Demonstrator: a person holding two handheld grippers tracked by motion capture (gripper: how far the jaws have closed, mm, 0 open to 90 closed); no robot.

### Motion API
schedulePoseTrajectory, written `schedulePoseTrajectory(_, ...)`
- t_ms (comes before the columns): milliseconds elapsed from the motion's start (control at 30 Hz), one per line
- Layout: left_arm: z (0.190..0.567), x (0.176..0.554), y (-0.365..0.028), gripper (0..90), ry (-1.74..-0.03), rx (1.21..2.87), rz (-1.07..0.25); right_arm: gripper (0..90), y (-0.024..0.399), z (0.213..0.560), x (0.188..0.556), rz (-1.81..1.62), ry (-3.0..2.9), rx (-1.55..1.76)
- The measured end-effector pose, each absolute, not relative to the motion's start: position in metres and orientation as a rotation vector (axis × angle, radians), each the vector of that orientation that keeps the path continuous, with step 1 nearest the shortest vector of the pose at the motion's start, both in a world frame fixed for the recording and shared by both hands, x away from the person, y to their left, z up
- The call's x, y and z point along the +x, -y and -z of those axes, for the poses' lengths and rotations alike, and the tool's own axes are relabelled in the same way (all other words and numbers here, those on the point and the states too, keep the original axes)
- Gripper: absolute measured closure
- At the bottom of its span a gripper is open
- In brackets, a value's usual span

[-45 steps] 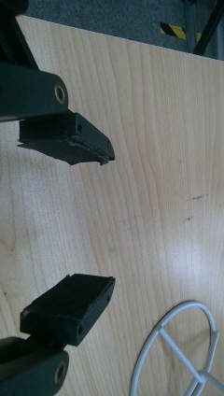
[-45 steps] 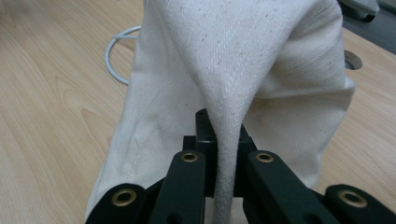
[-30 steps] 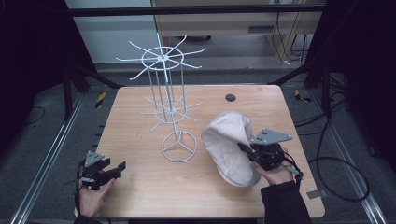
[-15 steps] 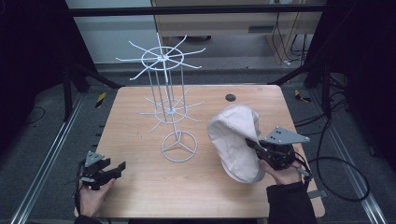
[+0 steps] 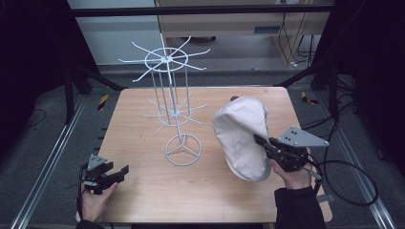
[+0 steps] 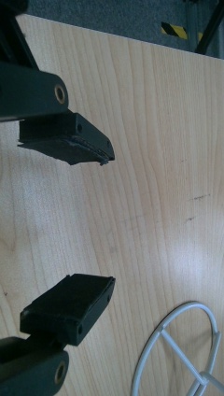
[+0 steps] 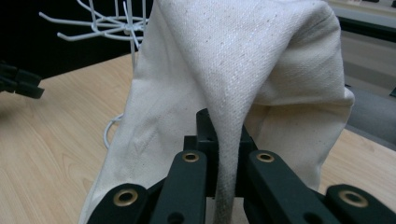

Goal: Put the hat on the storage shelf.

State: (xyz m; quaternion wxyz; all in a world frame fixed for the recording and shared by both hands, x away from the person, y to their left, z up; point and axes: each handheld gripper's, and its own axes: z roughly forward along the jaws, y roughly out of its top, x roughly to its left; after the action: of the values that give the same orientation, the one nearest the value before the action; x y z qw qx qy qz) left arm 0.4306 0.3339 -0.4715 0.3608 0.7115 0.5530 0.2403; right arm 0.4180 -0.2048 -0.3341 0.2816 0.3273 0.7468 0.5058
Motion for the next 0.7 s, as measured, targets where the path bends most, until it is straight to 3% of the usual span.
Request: schedulePoseTrajectory(700,0.472,0.431,-0.334,32.9,-1.430,1.833,-0.619,88.1,0.199,0.306,0.414,-1.473,-1.885,0.814)
